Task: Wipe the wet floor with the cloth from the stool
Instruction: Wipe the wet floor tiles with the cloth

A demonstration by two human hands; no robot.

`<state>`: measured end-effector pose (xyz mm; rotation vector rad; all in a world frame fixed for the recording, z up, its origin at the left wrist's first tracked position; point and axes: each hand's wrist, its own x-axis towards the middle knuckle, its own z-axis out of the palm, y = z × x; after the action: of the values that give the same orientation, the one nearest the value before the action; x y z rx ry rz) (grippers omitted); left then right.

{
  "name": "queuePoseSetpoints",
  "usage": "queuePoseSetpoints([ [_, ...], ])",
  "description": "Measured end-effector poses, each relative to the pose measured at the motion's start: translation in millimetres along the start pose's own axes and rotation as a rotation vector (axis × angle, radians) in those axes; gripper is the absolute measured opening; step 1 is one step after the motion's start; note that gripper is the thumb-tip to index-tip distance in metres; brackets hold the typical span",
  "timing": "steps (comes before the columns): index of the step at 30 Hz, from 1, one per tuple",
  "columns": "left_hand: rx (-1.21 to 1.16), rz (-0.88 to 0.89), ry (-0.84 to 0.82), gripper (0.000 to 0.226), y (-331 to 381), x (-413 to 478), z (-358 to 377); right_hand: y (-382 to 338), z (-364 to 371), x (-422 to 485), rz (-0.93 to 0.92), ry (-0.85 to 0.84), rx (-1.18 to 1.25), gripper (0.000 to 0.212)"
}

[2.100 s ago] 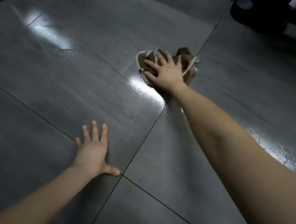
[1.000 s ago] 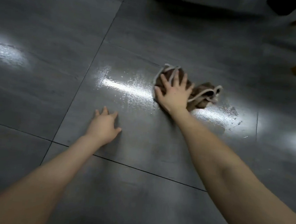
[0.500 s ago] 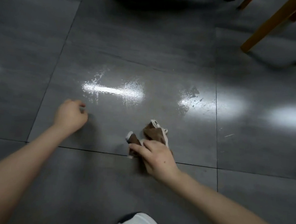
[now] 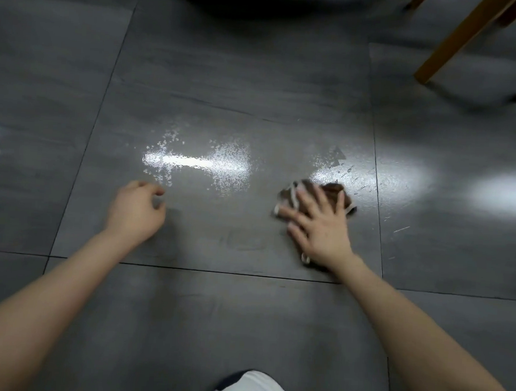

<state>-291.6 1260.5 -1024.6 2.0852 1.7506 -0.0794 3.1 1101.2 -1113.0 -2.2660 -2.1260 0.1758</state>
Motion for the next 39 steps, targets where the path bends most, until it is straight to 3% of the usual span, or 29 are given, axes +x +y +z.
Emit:
queuePoseSetpoints([
  [3,-0.01,-0.001,-0.004,0.03,3.8,0.2,0.5,39.2,-12.0,47.2,0.33,0.013,0.036,0.051],
  [5,-0.004,0.013,-0.001,0.031,11.1,3.7,1.9,33.8,-12.1,68.8,0.416,0.044,0.016,0.061],
  [7,-0.005,0.028,-0.023,0.032,24.0,5.6,6.3,-3.7,-3.2,64.7,0.305,0.06,0.012,0.066],
  [11,-0.018,0.106,-0.059,0.036,58.5,7.4,18.0,-90.0,11.4,-25.5,-0.14,0.065,0.045,0.064],
  [13,-0.019,0.155,-0.075,0.037,70.7,6.1,23.0,-72.9,15.4,-81.2,-0.121,0.056,0.026,0.059],
  [15,0.007,0.2,-0.106,0.039,77.7,5.9,28.0,-17.1,12.1,-124.7,0.09,0.071,0.029,0.053],
  [17,0.071,0.226,-0.162,0.043,80.6,8.1,34.8,49.9,3.8,-139.2,0.424,0.064,0.014,0.054],
  [20,0.183,0.286,-0.223,0.056,84.8,13.6,44.4,104.9,-11.8,-80.9,0.911,0.085,0.128,0.063],
  [22,0.218,0.304,-0.228,0.063,92.6,18.9,45.5,97.4,-16.8,-22.4,0.979,0.105,0.157,0.061],
  [24,0.235,0.297,-0.212,0.063,101.3,25.3,41.7,63.8,-9.2,11.6,0.796,0.085,0.121,0.058],
  [28,0.227,0.306,-0.19,0.067,113.5,35.7,32.8,-41.1,6.6,-23.8,0.181,0.06,0.04,0.051],
  [31,0.241,0.293,-0.217,0.071,115.1,40.0,34.9,-44.0,10.2,-78.0,-0.005,0.054,0.069,0.046],
  [34,0.282,0.282,-0.263,0.075,108.7,43.3,44.5,22.7,8.5,-99.6,0.171,0.083,0.036,0.047],
  [39,0.293,0.203,-0.285,0.094,93.8,54.6,58.4,115.2,-9.0,-16.7,0.78,0.076,0.109,0.056],
])
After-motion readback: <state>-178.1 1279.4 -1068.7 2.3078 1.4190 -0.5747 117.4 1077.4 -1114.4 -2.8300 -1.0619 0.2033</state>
